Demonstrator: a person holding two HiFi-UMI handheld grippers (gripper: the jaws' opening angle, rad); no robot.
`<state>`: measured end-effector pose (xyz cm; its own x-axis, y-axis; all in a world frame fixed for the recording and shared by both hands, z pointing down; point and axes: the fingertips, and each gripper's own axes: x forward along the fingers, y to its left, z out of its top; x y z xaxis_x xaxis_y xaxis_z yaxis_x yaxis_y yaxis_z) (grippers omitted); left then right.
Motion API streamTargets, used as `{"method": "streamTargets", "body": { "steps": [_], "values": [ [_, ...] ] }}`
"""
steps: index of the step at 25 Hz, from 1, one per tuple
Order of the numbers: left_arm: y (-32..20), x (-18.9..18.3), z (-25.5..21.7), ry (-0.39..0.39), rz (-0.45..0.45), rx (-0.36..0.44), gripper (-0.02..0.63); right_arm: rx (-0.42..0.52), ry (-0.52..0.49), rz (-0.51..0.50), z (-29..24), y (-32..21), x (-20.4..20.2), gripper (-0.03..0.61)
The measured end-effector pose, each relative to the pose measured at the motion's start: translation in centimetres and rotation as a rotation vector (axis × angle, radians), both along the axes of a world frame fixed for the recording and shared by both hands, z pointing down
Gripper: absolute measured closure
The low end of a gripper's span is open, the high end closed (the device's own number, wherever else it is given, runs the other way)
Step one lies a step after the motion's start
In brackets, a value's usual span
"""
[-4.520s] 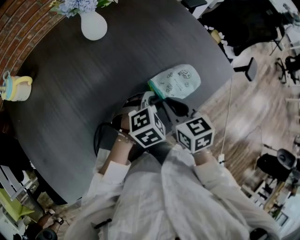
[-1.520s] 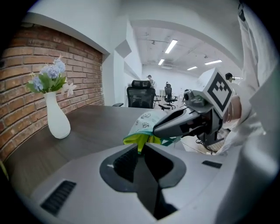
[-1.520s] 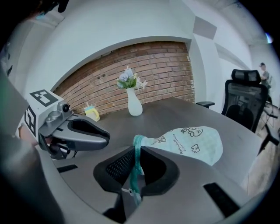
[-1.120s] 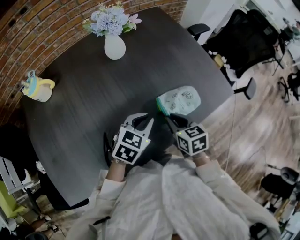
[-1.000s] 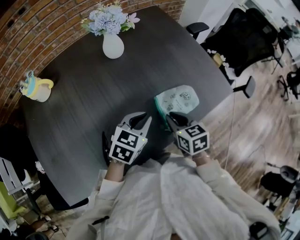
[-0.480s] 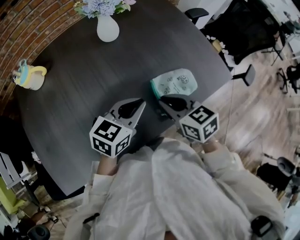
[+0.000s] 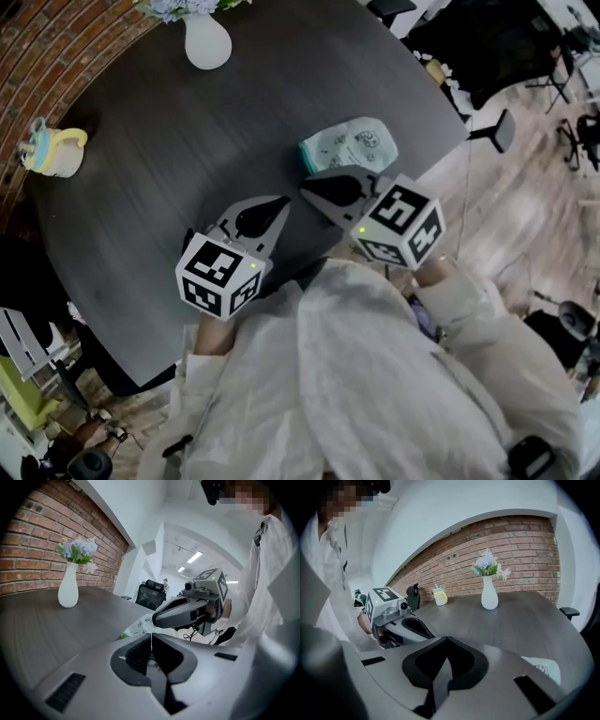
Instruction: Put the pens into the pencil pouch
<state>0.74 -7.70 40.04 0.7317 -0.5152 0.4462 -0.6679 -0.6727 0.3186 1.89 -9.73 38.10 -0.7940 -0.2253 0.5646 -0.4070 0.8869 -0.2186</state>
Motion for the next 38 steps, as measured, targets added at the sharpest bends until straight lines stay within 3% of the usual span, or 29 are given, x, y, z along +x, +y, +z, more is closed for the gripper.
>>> {"method": "streamTargets", "body": {
  "steps": [7, 18, 26, 33, 38],
  "values": [
    [0.1, -0.3, 0.3, -0.012, -0.005, -0.015, 0.606, 0.028, 0.034, -0.061, -0.6, 1.1, -1.0, 0.573],
    [0.3, -0.4, 0.4, 0.005, -0.005, -0.022, 0.606, 0.056, 0.085, -0.023, -0.6, 0.7, 0.3, 0.574],
    [0.6, -0.3, 0.3, 0.018, -0.011, -0.024, 0.607, 0.049, 0.115, -0.017, 0.0, 1.2, 0.8, 0.574],
    [1.3, 0.0, 1.1, 0.019, 0.007, -0.054, 0.607, 0.032, 0.145, -0.072, 1.1, 2.3, 0.7, 0.574],
    [1.9, -0.1, 1.4, 0.025, -0.005, -0.079, 0.608, 0.015, 0.134, -0.044, 1.1, 2.3, 0.8, 0.574]
  ]
}}
